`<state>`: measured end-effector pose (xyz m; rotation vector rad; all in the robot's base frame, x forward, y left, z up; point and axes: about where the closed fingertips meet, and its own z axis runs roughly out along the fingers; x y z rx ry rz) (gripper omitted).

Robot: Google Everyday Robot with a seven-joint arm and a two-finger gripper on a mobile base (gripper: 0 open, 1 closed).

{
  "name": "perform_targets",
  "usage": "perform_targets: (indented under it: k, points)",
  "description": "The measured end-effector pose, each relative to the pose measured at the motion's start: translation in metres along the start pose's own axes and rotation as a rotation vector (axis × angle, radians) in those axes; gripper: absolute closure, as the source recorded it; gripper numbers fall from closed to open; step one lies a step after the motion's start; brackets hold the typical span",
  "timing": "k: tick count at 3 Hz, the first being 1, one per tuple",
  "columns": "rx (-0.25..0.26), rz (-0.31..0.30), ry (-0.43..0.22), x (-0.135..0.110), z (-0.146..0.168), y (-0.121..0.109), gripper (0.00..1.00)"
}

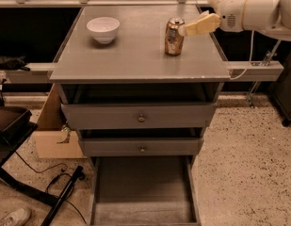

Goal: Pick orange can from bottom drawer and place on counter

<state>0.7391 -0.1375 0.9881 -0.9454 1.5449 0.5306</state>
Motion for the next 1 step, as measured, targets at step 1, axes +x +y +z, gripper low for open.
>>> perform_targets:
  k: [1]
  points:
    - [0.025, -0.142, 0.075, -0.0272, -0.0261, 0.0336, 0.0]
